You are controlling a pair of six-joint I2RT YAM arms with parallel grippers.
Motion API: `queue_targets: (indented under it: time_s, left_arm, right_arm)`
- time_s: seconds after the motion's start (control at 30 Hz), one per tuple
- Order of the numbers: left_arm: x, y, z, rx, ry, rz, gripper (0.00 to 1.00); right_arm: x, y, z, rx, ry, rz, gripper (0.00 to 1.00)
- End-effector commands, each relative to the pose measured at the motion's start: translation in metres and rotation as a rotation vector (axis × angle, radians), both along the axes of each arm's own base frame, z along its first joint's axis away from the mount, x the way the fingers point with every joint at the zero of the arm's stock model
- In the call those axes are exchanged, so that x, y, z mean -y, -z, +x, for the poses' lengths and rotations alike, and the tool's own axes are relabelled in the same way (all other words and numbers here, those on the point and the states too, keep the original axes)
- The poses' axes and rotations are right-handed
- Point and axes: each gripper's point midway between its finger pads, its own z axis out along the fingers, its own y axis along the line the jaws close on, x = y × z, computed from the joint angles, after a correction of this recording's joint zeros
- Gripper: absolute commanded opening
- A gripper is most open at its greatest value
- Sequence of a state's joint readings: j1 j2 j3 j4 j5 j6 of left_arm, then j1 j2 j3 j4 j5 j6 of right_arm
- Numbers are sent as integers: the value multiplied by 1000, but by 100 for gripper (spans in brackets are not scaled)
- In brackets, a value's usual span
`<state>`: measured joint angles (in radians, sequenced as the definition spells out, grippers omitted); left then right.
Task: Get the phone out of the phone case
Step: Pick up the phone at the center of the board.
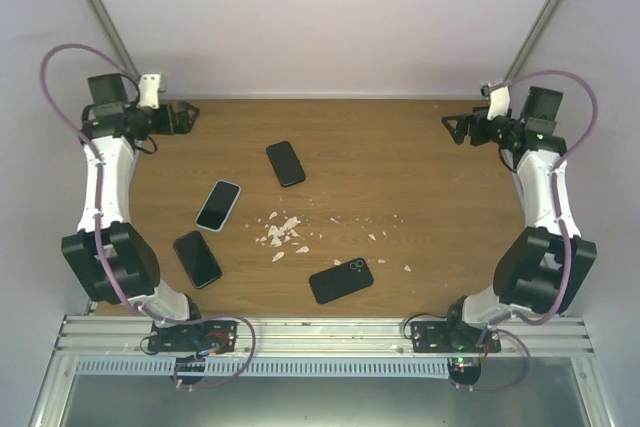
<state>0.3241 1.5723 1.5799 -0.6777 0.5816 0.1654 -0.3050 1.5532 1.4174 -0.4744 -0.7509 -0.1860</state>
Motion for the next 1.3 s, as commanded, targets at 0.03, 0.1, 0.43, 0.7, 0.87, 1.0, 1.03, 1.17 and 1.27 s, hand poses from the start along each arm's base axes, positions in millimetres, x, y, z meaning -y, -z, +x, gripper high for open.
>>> queue_targets:
  time_s: [0.03, 0.1, 0.43, 0.7, 0.87, 1.0, 1.03, 1.17, 1.27]
  left_arm:
    - [29, 16, -6, 7, 26, 28, 99]
    - [42, 32, -10, -23, 42, 30, 99]
    - [114, 69, -37, -65, 229, 92, 99]
    - [193, 80, -75, -60, 484, 172, 99]
    - [248, 93, -113, -62, 669, 247, 99]
    - [289, 107, -149, -81, 817, 291, 99]
    - [298, 112, -158, -88, 852, 299, 99]
    - [331, 133, -200, -114, 992, 331, 99]
    - [352, 152, -236, -133, 1099, 358, 99]
  right_arm:
    - [-19, 11, -23, 18, 39, -44, 99]
    - [-29, 19, -35, 12, 37, -48, 99]
    - [-55, 36, -75, 41, 39, -58, 100]
    - [-65, 34, -90, 88, 17, -53, 100]
    - [-61, 31, -94, 113, 25, -40, 100]
    - [-53, 30, -97, 125, 42, -21, 100]
    - [-52, 30, -99, 127, 45, -17, 100]
    - [-45, 27, -103, 145, 64, -13, 100]
    - [-41, 26, -106, 155, 77, -10, 100]
